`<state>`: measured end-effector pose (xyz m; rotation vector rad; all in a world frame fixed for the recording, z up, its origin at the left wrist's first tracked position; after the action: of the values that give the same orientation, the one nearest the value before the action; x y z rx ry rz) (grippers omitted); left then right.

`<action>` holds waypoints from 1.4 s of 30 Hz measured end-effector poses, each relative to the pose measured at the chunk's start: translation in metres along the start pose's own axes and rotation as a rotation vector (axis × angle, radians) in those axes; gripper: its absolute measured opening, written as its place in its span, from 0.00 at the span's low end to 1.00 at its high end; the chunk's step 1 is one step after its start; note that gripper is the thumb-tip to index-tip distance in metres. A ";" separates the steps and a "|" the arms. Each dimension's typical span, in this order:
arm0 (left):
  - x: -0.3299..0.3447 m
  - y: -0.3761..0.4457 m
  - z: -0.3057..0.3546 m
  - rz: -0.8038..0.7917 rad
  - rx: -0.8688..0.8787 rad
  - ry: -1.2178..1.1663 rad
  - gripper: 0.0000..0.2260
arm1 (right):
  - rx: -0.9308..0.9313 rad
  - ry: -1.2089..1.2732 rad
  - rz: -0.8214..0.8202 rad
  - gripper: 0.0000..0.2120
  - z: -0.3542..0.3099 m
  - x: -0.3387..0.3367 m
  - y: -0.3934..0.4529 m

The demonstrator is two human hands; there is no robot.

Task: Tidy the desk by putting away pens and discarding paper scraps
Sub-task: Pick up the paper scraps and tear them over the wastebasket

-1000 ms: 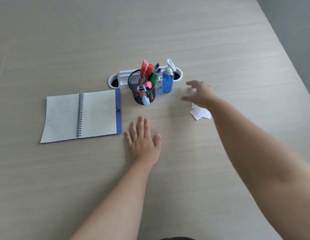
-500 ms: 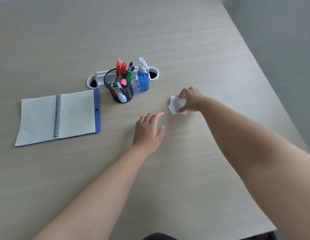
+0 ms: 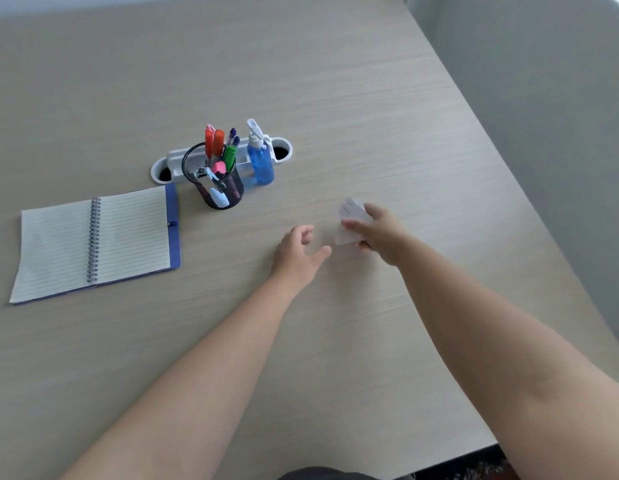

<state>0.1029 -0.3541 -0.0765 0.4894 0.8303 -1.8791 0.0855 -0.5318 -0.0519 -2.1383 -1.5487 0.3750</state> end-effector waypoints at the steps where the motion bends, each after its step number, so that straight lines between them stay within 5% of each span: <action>1: 0.004 -0.007 0.009 -0.097 -0.065 -0.176 0.24 | 0.023 0.136 -0.002 0.06 0.006 -0.001 -0.012; 4: 0.020 -0.027 0.027 -0.274 -0.158 -0.532 0.18 | 0.107 0.469 0.024 0.07 0.025 -0.003 -0.045; 7: 0.034 -0.042 0.036 -0.233 -0.184 -0.624 0.06 | 0.104 0.619 0.140 0.12 0.043 -0.008 -0.076; 20: 0.147 -0.160 0.114 -0.746 0.099 -0.288 0.12 | -0.169 0.930 0.604 0.08 0.141 -0.124 -0.258; 25: 0.218 -0.215 0.137 -0.884 0.212 -0.045 0.12 | -0.170 0.915 0.807 0.13 0.200 -0.175 -0.325; 31: 0.311 -0.274 0.145 -0.899 0.293 0.250 0.11 | -0.058 0.965 0.987 0.10 0.272 -0.227 -0.369; 42: 0.406 -0.262 0.055 -0.810 -0.114 0.291 0.20 | 0.343 1.071 1.043 0.14 0.399 -0.257 -0.330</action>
<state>-0.3073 -0.5744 -0.2153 0.3846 1.4785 -2.4994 -0.4583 -0.6062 -0.2331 -2.0738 0.2337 -0.1950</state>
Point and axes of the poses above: each hand's wrist, its own y-axis towards the middle knuckle, its own x-axis out of the palm, z = x × y, the point moved 1 cm from there along y, towards the middle knuckle, and after that the axes turned 14 degrees about y, right-handed, at the moved point
